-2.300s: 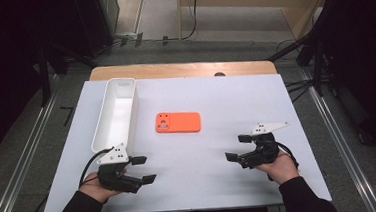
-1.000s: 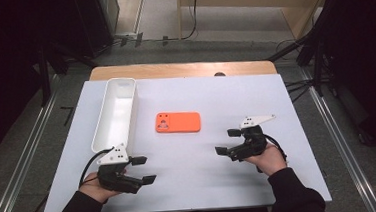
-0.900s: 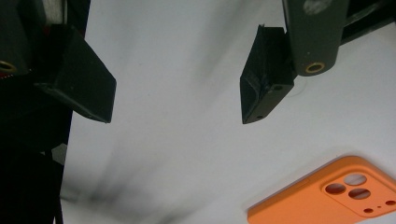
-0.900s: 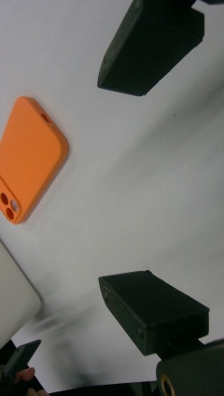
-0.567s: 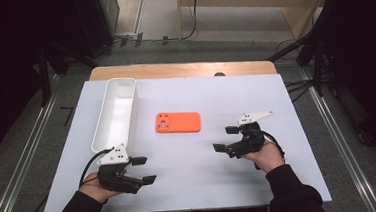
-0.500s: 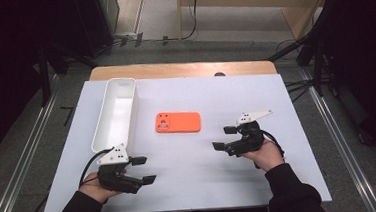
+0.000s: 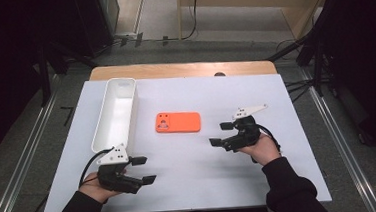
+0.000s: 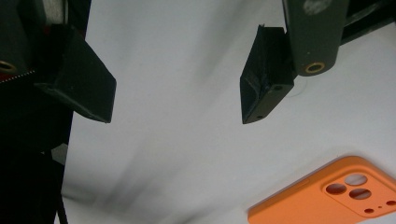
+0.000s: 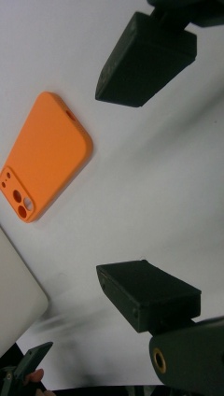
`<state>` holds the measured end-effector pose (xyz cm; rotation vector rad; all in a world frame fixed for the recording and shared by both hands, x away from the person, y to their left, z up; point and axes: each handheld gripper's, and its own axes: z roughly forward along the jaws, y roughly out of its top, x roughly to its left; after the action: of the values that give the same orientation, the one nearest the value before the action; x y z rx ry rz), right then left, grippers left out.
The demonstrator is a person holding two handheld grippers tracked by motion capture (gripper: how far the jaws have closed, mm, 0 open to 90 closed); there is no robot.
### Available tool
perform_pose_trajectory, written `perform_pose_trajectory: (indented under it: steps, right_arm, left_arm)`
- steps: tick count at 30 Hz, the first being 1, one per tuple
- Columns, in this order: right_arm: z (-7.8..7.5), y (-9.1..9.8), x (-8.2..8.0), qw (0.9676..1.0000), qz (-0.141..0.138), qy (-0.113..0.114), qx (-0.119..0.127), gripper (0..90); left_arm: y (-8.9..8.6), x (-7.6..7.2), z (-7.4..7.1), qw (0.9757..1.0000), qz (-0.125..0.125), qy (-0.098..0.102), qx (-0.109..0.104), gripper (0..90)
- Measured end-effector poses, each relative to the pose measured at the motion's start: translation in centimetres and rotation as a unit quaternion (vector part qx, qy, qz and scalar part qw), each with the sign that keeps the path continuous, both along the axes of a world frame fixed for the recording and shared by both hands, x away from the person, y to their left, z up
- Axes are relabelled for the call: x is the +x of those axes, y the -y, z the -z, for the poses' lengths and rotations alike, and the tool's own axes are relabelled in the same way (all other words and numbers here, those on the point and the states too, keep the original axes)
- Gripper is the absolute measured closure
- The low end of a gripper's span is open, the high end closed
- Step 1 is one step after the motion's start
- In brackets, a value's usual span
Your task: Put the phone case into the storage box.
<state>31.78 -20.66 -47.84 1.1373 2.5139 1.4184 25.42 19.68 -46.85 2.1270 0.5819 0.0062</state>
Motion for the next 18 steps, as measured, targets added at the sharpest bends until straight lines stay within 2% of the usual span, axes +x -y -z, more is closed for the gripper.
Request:
perform_pose_trajectory:
  steps: [6,18]
  right_arm:
    - [-0.2,-0.3,0.6,0.9999,-0.012,0.004,-0.004,13.7]
    - [-0.7,-1.3,2.6,0.9983,-0.055,0.018,-0.006,13.7]
  left_arm:
    - [0.0,0.0,0.0,1.0000,0.001,-0.001,0.001,27.4]
    - [-0.2,0.1,0.0,1.0000,-0.003,-0.001,-0.002,27.4]
